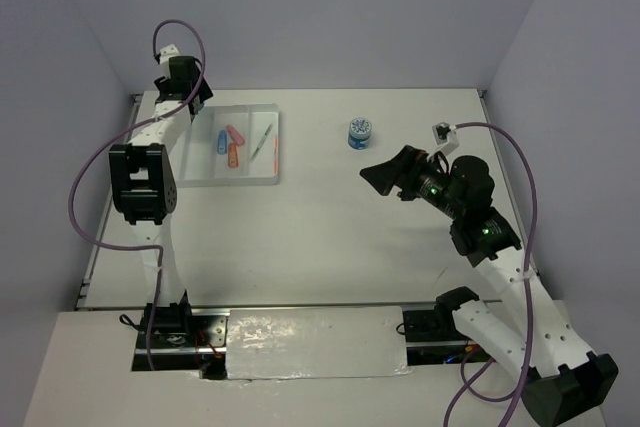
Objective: Sort the stationery into containers
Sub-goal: Place the stationery in the storage box.
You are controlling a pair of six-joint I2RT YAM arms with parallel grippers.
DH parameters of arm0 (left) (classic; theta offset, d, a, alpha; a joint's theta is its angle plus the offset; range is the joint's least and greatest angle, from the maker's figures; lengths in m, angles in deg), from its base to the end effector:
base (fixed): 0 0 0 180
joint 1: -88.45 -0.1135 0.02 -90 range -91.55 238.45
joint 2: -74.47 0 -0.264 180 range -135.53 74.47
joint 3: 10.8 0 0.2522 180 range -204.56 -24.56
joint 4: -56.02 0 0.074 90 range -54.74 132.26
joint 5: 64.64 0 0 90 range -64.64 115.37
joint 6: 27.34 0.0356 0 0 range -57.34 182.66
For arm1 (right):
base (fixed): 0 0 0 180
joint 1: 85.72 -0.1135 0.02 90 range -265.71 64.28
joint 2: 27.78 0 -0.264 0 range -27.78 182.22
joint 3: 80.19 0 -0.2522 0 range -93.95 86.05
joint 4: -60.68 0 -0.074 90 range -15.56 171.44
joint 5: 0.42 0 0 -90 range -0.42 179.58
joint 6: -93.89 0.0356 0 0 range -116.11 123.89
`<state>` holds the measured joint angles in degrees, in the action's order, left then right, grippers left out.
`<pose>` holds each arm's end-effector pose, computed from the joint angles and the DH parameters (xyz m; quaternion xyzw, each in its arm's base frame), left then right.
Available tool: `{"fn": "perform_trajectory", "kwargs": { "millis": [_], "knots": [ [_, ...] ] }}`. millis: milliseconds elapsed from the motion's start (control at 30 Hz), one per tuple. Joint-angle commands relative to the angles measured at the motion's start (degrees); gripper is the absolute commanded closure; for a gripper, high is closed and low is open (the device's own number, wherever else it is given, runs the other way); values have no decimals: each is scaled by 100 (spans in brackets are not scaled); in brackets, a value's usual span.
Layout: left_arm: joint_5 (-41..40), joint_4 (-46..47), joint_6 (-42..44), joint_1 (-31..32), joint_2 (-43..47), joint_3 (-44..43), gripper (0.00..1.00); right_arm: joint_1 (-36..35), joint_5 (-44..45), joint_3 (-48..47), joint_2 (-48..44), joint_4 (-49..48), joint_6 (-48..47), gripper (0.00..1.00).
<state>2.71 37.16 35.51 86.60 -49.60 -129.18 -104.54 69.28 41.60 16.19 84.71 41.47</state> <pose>0.5153 0.0304 0.2628 -0.3093 0.7720 0.0451 0.5534 0.1667 0.0698 0.3406 0.0107 0.7613 0.4184 0.4951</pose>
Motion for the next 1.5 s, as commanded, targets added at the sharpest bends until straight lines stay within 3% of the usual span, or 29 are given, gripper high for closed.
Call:
{"fn": "perform_trajectory", "kwargs": {
  "millis": [0, 733, 800, 833, 900, 933, 1033, 1233, 1367, 1467],
  "knots": [
    [86, 168, 9, -35, -3, -68, 100, 28, -89, -47, 59, -349, -102, 0],
    [227, -183, -272, -26, -372, 179, 100, 20, -212, 164, 209, -622, 21, 0],
    [253, -237, -273, -26, -425, 117, 93, 20, -221, 182, 218, -648, 38, 0],
    [279, -272, -273, -26, -434, 108, 80, 28, -229, 191, 226, -657, 39, 0],
    [306, -298, -316, -26, -434, 108, 65, 11, -238, 191, 261, -683, 30, 0],
    [314, -324, -325, -9, -408, 108, 50, 11, -238, 199, 270, -692, 30, 0],
    [253, -412, -396, 9, -285, 143, 25, 28, -229, 226, 323, -736, 4, 0],
    [121, -868, -501, 97, 146, 56, 1, 11, -177, 279, 630, -920, -14, 0],
    [-98, -1316, -737, 141, 558, 91, 1, 11, -72, 218, 1217, -965, -163, 0],
    [-99, -1502, -1071, 150, 1199, 642, 1, 11, 139, -97, 1840, -825, -418, 0]
  ]
}}
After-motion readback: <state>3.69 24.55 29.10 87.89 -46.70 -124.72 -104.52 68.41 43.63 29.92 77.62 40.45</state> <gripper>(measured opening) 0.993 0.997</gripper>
